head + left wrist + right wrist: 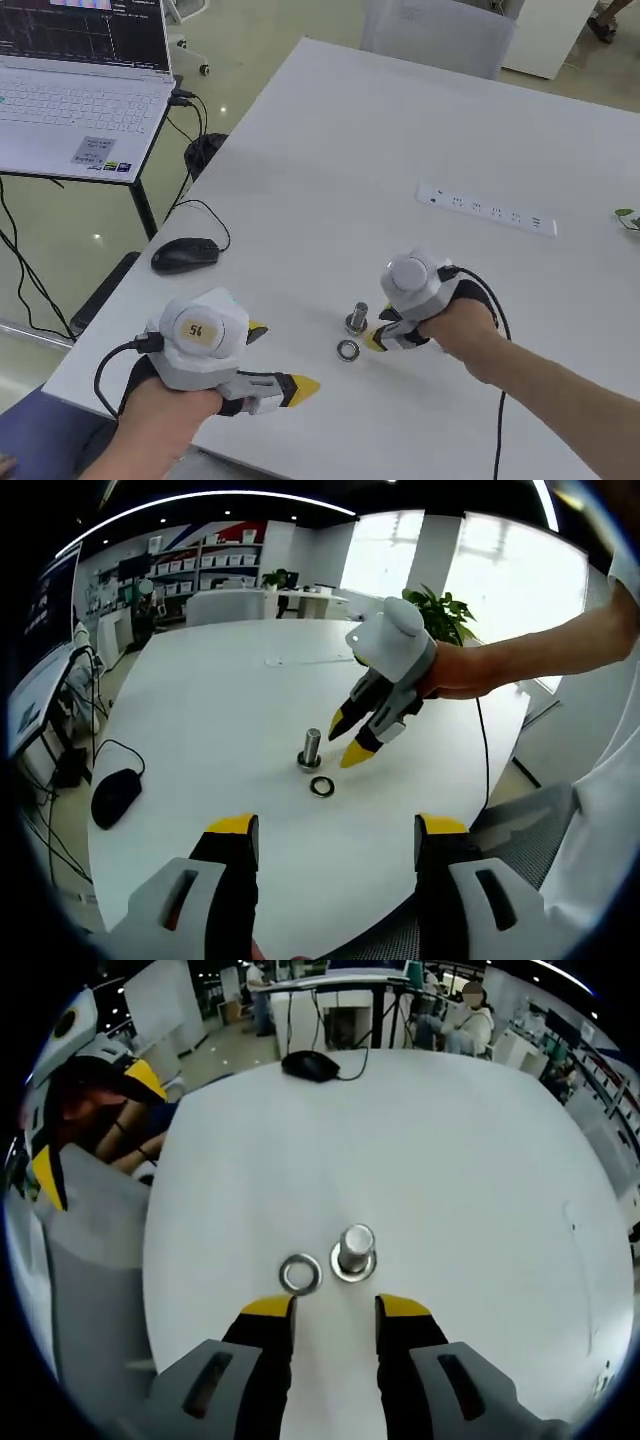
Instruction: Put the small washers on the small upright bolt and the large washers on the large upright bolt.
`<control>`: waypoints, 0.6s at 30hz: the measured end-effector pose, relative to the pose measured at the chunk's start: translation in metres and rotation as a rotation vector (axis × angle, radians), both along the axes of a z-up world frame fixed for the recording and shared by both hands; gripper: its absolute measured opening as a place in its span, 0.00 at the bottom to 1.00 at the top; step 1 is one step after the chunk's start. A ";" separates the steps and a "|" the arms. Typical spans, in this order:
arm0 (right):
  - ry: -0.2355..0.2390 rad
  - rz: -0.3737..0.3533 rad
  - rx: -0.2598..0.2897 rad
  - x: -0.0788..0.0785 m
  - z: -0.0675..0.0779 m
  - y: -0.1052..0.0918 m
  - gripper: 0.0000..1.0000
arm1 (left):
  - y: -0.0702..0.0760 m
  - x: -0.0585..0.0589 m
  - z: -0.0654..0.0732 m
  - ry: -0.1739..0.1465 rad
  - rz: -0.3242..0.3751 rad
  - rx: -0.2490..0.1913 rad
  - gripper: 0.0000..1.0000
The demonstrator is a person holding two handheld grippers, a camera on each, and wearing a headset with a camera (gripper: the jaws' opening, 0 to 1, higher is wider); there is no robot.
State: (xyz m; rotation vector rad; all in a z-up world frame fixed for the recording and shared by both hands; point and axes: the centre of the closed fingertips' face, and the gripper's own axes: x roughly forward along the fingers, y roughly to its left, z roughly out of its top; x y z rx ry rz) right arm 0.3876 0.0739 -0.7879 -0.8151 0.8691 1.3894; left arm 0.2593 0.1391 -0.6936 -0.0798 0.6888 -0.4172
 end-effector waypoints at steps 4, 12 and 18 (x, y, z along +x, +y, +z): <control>0.007 -0.007 0.008 -0.007 -0.003 -0.004 0.33 | 0.000 0.000 0.000 0.000 -0.003 0.002 0.62; 0.041 -0.020 0.015 -0.021 -0.014 -0.003 0.31 | -0.002 0.000 0.000 0.002 -0.010 0.004 0.62; 0.050 -0.010 0.012 -0.026 -0.023 0.004 0.30 | -0.003 0.001 0.000 0.001 -0.009 0.002 0.62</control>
